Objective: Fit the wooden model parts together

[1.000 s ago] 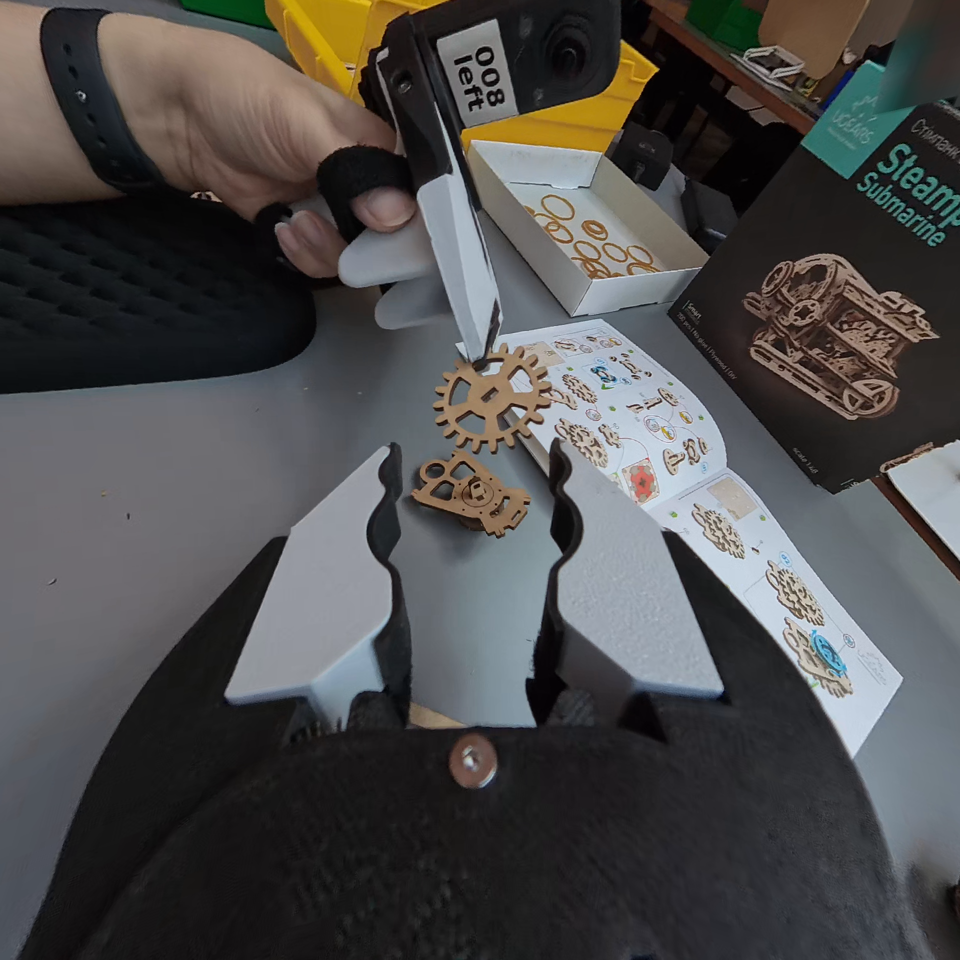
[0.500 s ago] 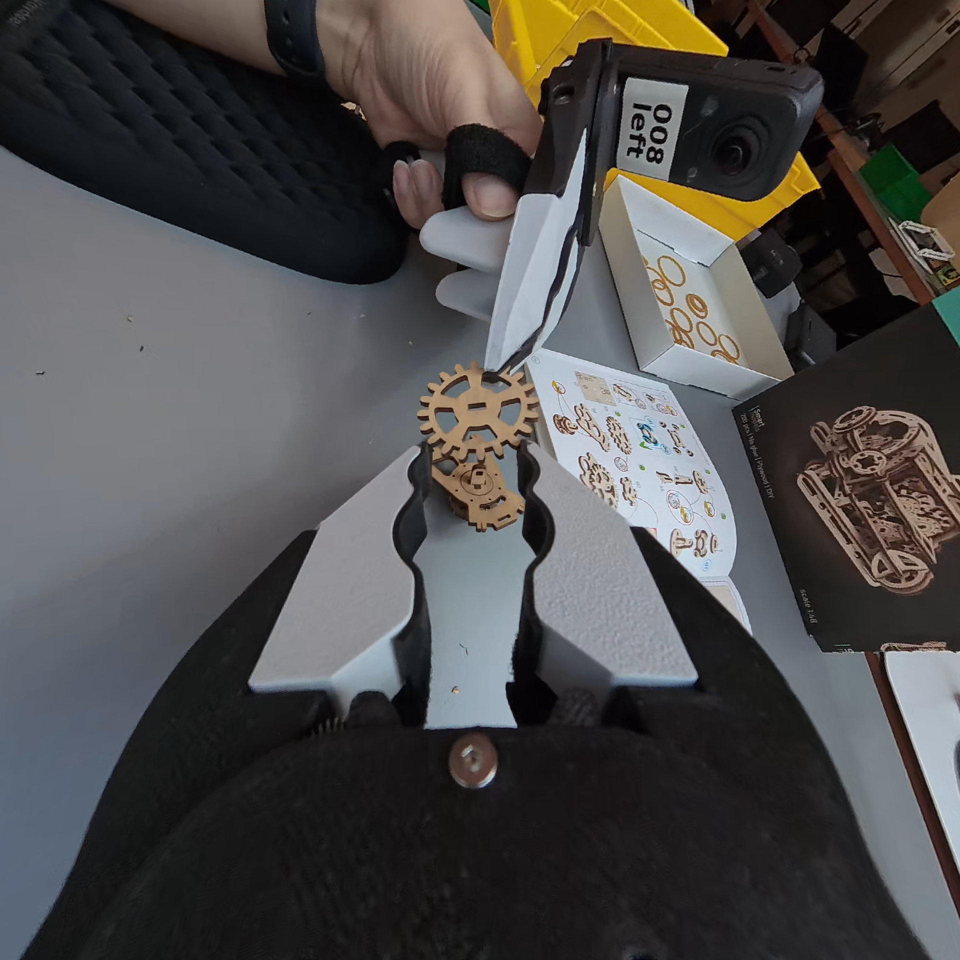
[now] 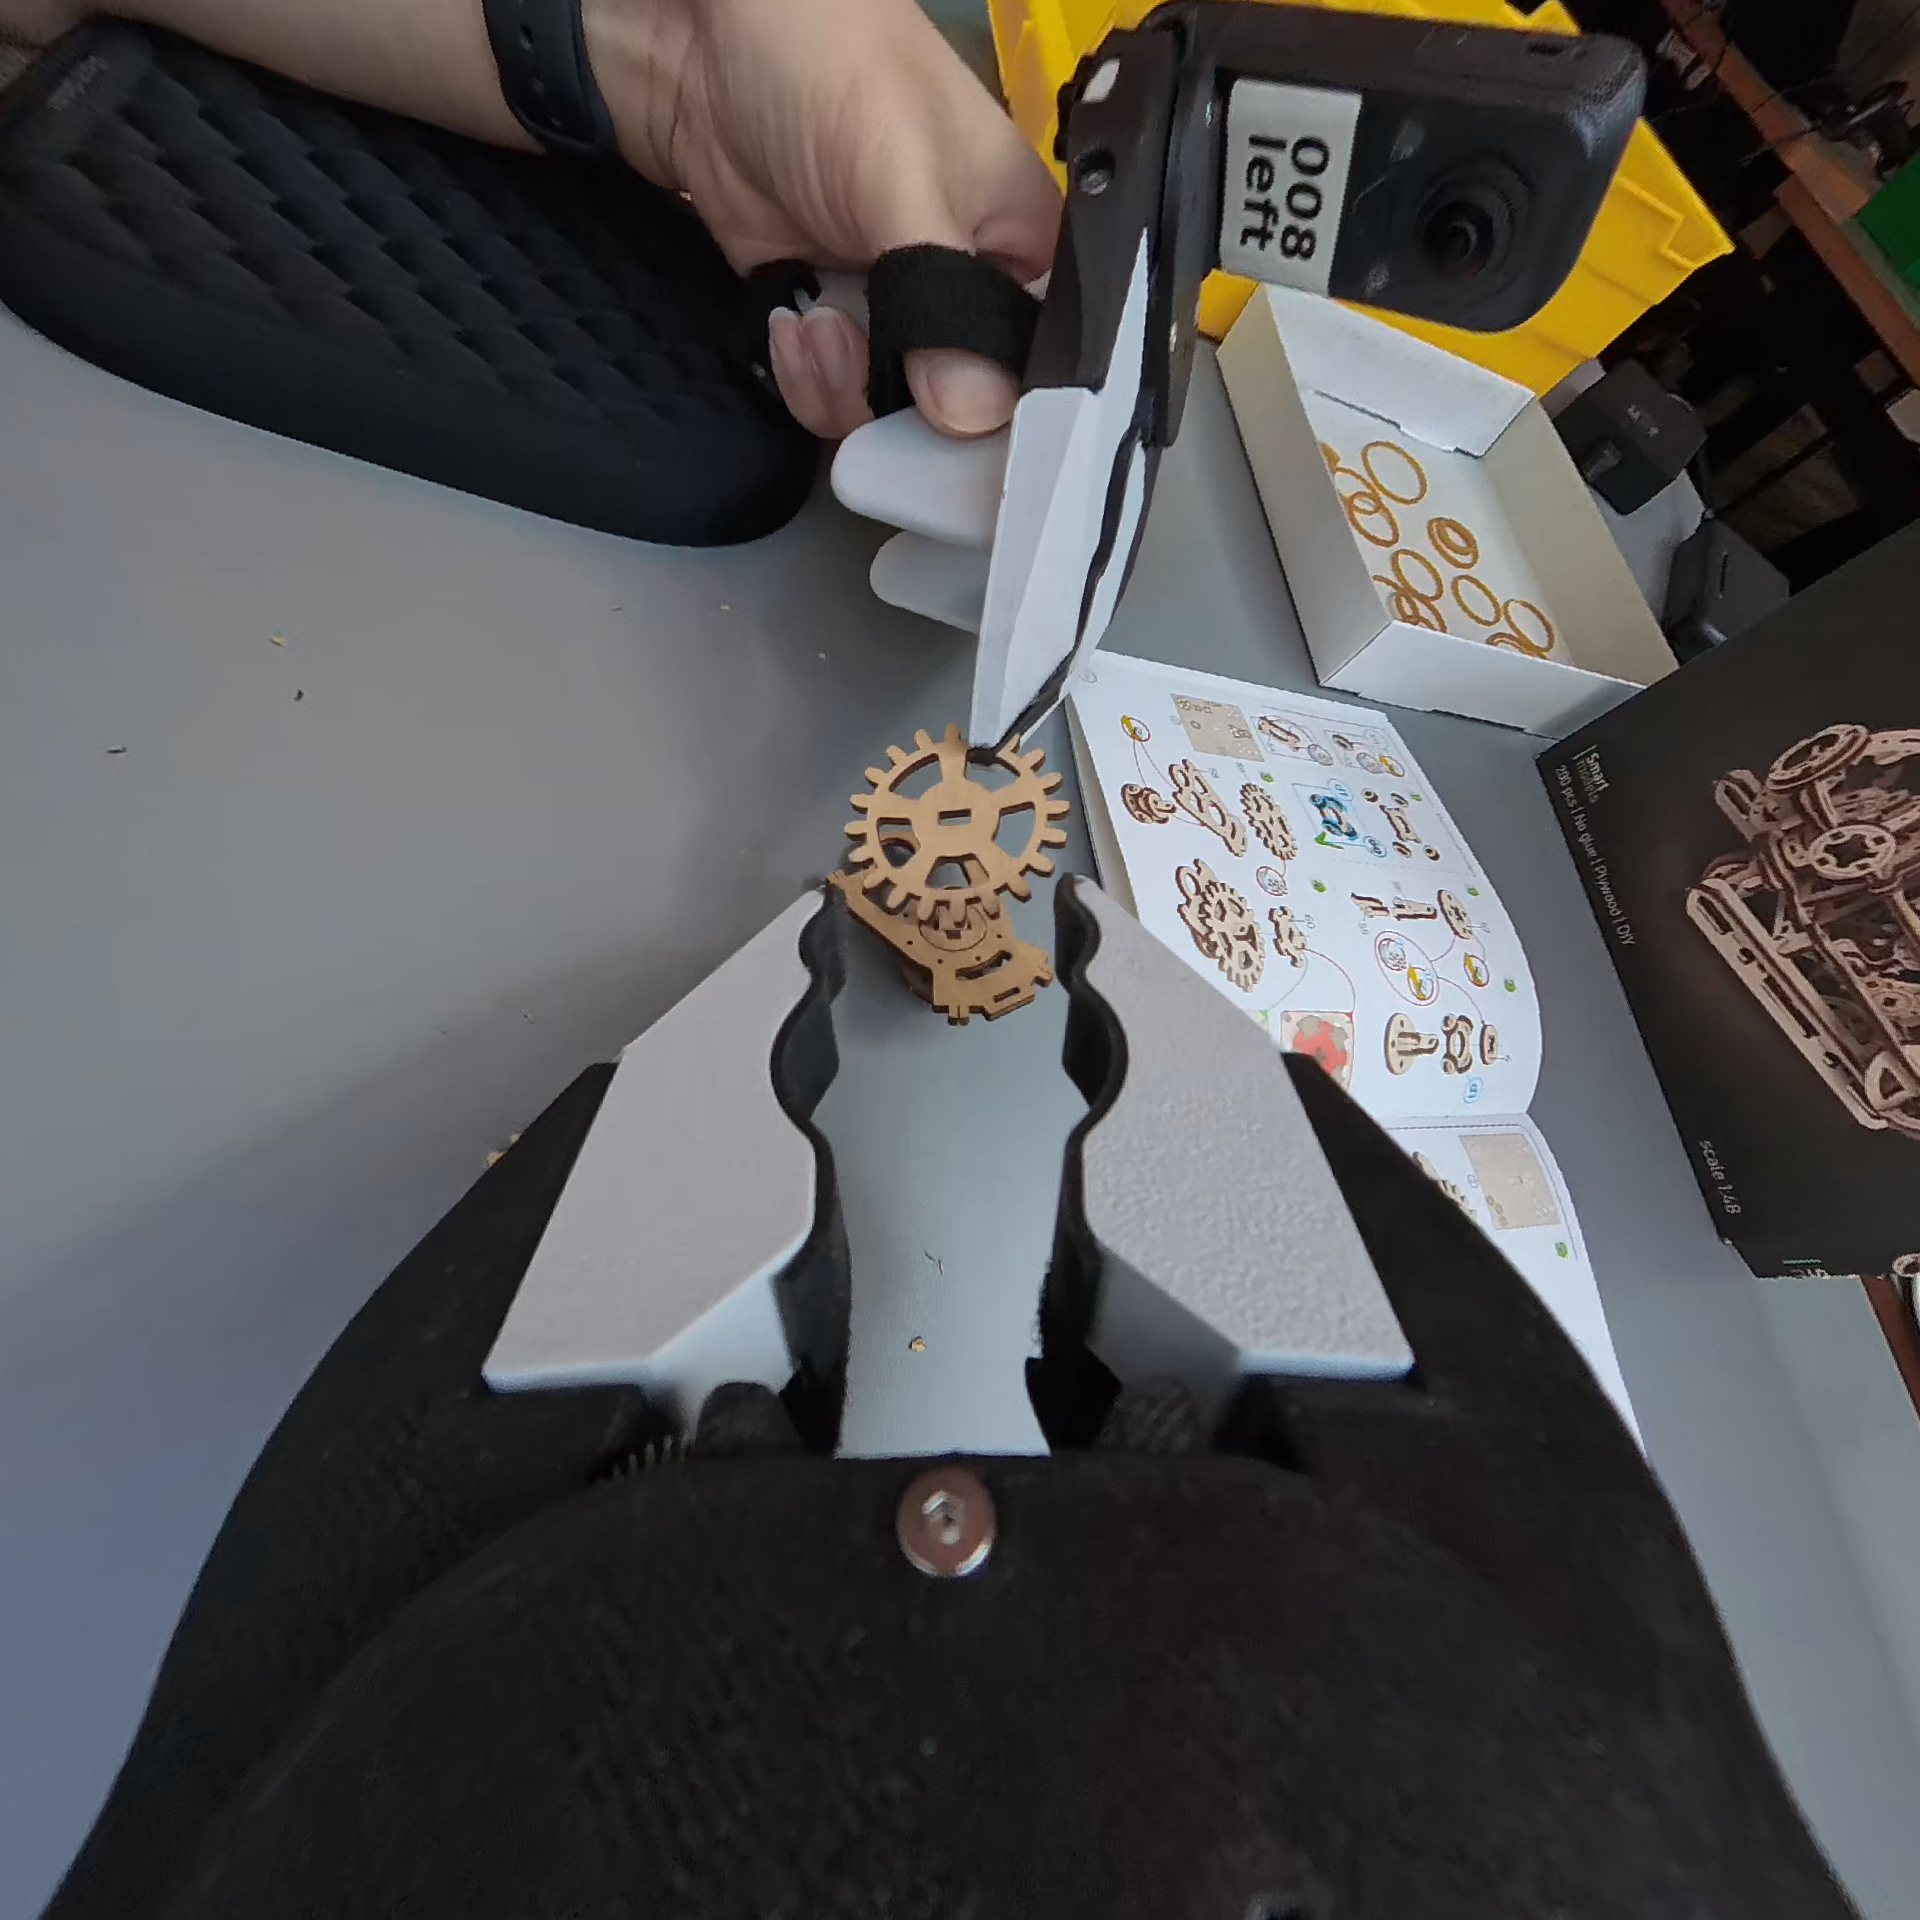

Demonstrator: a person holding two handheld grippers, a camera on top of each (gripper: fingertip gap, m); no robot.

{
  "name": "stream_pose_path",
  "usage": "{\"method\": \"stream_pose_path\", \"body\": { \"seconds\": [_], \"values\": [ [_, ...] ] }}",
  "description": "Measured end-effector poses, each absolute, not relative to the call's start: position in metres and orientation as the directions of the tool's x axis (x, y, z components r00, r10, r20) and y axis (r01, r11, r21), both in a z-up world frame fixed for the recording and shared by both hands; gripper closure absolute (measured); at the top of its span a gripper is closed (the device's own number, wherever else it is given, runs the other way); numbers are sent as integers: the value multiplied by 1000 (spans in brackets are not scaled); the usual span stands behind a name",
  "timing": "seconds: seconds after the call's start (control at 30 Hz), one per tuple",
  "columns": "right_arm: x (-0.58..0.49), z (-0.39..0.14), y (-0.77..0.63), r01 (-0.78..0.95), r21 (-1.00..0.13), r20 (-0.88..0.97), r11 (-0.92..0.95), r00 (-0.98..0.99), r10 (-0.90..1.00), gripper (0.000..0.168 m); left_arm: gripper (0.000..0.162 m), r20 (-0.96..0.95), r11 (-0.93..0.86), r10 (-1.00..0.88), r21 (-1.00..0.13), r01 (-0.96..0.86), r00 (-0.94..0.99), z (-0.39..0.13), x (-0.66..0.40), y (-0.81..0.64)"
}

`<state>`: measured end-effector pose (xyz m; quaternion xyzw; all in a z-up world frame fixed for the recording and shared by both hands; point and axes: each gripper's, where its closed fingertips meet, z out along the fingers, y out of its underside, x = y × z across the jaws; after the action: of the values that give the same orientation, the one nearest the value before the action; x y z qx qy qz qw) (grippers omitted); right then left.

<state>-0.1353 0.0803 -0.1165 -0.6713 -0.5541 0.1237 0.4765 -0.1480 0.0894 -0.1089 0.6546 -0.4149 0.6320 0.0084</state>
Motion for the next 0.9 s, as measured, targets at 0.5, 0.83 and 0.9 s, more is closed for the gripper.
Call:
{"method": "stream_pose_path", "body": {
  "seconds": [0.5, 0.83, 0.9],
  "values": [
    [-143, -114, 83, 618, -784, 350, 61, 358, 866, 119, 162, 859, -684, -495, -476, -553, -128, -110, -147, 92],
    [-143, -113, 88, 633, -769, 400, 84, 376, 836, 121, 162, 896, -732, -416, -430, -528, -153, -103, -145, 93],
    [-143, -112, 87, 628, -775, 390, 76, 379, 839, 126, 162, 894, -725, -420, -433, -537, -154, -104, -146, 91]
  ]
}}
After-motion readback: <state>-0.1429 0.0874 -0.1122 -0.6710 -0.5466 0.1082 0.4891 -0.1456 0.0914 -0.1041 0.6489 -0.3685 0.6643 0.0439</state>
